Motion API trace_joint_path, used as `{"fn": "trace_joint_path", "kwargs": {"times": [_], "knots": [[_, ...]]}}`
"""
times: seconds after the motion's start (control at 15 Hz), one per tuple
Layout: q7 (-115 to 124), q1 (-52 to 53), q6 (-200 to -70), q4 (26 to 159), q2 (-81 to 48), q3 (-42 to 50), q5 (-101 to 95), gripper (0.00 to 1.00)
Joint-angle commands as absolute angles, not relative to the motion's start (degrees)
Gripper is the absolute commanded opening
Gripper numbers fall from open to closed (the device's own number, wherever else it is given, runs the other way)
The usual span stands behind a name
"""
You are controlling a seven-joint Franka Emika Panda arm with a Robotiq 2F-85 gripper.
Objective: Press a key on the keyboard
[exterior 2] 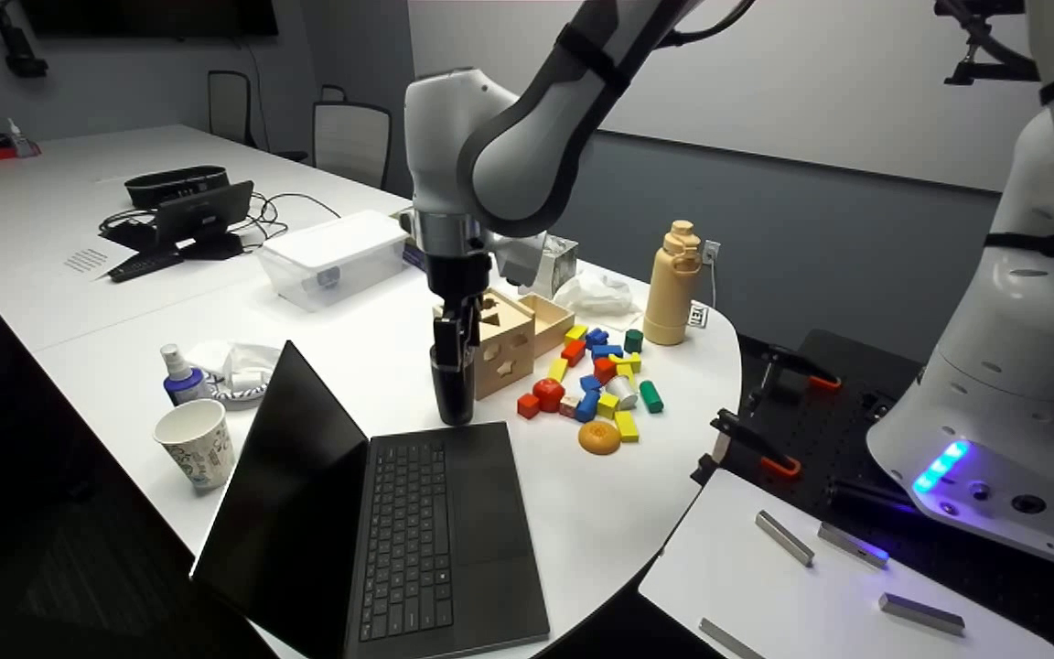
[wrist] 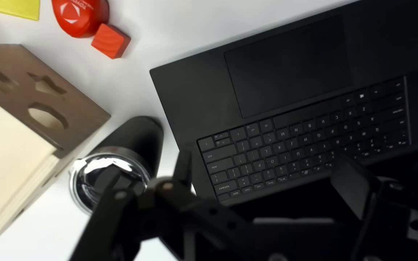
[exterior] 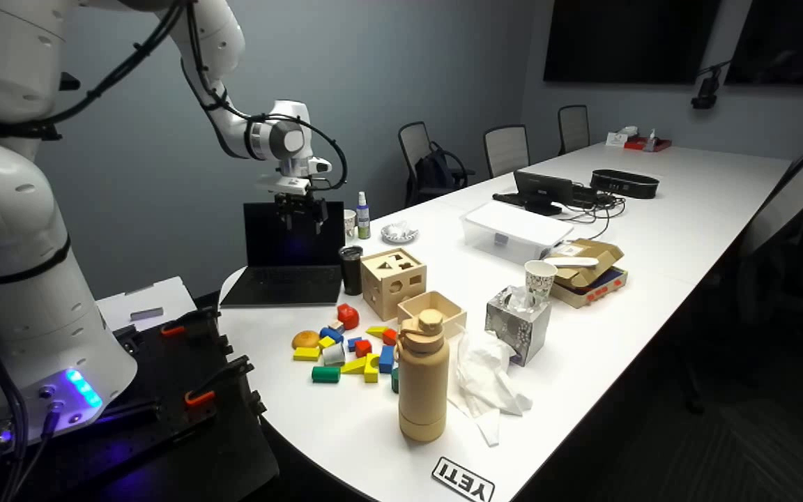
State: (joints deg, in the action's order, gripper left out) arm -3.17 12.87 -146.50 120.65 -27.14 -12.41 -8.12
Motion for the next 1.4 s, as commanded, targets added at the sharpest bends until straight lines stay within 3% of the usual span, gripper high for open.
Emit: {"fn": "trace_joint_path", "kwargs": {"times": [0.0,0.6,1.33], "knots": [[-4.48,14.81,-144.40,110.31,-36.86,-11.75,-8.06,0.68],[-9.70,16.53,-141.49,95.85,-51.32,-11.47,-9.17,0.01],[-12.21,17.24,-141.92,85.15,-61.78,-9.93,-10.57,0.00]]}}
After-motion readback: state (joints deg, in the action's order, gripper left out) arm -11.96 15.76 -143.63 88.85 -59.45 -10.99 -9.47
